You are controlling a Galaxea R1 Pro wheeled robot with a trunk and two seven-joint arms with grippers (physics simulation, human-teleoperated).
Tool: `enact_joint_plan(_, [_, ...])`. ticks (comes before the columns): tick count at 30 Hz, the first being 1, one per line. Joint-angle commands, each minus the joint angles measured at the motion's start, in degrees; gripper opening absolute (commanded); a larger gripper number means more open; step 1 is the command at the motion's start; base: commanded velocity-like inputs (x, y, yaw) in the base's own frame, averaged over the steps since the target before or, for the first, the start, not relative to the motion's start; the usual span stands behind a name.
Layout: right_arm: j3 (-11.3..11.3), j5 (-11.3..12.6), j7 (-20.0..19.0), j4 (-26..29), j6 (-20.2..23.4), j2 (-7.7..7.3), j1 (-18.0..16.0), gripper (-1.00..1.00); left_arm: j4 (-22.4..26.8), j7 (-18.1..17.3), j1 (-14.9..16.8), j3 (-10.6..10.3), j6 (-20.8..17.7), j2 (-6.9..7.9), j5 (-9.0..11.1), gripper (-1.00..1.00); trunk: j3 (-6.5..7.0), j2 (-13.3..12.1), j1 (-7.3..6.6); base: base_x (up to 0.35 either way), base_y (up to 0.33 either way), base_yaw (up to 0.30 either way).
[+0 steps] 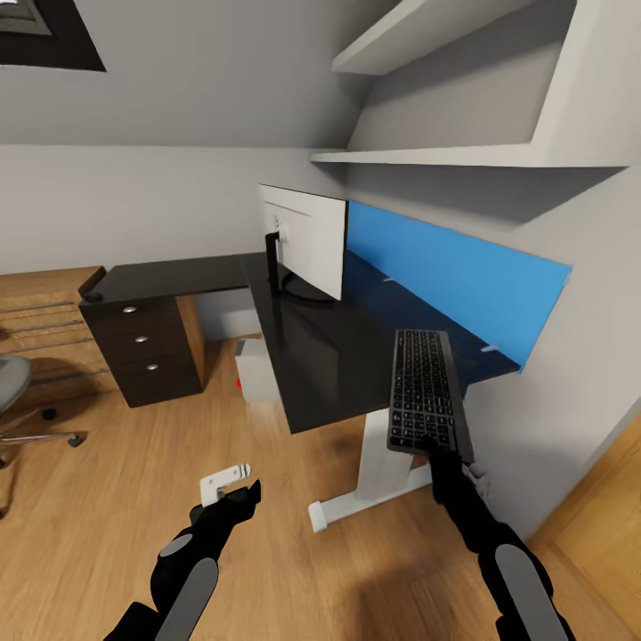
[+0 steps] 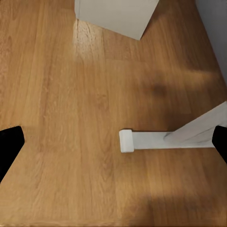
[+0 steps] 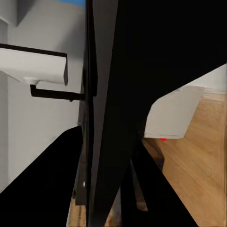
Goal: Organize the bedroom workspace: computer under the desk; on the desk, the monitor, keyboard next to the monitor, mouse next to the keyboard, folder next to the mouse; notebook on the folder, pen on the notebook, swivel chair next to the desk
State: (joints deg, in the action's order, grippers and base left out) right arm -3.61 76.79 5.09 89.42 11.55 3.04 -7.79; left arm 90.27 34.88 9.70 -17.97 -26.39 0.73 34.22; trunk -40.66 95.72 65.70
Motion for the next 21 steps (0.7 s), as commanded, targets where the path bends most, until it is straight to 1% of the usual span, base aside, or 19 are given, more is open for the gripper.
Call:
enact_joint_plan(1, [-0.2, 0.4, 0.4, 0.2, 1.2, 0.05, 0.0, -1.0, 0.1, 0.5, 0.1, -0.1, -0.1, 0.06, 0.5, 1.0, -0.05, 0.0, -0.03, -0.289, 0.14, 0.0])
enact_joint_plan(5, [-0.3, 0.4, 0.5, 0.2, 2.1, 0.23, 0.0, -1.0, 0.1, 0.5, 0.1, -0.1, -0.1, 0.06, 0.5, 1.0, -0.05, 0.0, -0.03, -0.313, 0.089, 0.0])
enact_joint_plan(11, [-0.2, 0.4, 0.6, 0.1, 2.2, 0.42, 0.0, -1.0, 0.1, 0.5, 0.1, -0.1, -0.1, 0.06, 0.5, 1.0, -0.05, 0.0, -0.03, -0.329, 0.015, 0.01])
enact_joint_plan(16, [0.3, 0.2, 1.2, 0.0, 2.2, 0.72, 0.0, -1.0, -0.3, 0.5, 0.1, -0.1, -0.1, 0.06, 0.5, 1.0, 0.07, 0.0, -0.03, -0.273, 0.001, 0.202])
enact_joint_plan(21, [0.4, 0.2, 2.4, 0.0, 2.2, 0.82, 0.0, -1.0, -0.4, 0.5, 0.1, -0.1, -0.1, 0.06, 0.5, 1.0, 0.3, 0.0, -0.03, -0.057, 0.0, 0.242])
